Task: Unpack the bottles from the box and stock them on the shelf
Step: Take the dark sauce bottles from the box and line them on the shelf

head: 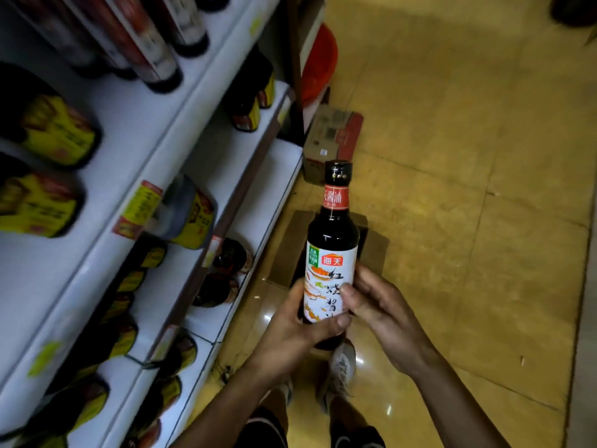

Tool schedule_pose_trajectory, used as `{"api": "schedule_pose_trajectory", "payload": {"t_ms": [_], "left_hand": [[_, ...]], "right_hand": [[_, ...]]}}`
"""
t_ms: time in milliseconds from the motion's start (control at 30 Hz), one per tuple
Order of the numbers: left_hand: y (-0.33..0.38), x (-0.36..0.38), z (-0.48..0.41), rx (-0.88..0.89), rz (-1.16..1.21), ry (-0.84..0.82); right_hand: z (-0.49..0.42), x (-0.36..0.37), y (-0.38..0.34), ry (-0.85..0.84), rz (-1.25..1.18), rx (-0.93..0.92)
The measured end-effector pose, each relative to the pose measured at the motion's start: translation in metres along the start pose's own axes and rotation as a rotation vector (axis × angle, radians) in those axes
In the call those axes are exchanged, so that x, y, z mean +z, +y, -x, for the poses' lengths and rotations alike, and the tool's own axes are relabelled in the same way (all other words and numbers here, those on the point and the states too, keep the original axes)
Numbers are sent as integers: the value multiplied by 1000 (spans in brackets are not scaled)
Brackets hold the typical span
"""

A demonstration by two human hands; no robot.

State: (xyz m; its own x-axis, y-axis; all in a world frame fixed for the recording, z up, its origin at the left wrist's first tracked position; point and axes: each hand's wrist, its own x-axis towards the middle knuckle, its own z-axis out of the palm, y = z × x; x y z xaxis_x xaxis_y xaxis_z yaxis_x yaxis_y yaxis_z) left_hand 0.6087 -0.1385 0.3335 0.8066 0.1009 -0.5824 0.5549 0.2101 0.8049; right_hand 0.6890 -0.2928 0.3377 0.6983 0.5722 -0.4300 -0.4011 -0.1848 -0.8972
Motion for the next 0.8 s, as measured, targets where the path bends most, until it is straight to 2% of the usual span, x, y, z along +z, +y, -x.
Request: {"api": "schedule_pose_trajectory", "payload": {"t_ms": [167, 400, 600, 800], "left_hand": [[73, 25, 48, 137, -36, 3], [127, 30, 96, 291, -3, 63], [171, 7, 148, 392, -21, 147], [205, -34, 218, 507, 34, 242]], "right_hand": [[36, -7, -86, -15, 58, -97], [64, 5, -161, -85, 122, -233], [76, 41, -220, -205, 164, -354], [89, 109, -273, -349, 193, -491]]}}
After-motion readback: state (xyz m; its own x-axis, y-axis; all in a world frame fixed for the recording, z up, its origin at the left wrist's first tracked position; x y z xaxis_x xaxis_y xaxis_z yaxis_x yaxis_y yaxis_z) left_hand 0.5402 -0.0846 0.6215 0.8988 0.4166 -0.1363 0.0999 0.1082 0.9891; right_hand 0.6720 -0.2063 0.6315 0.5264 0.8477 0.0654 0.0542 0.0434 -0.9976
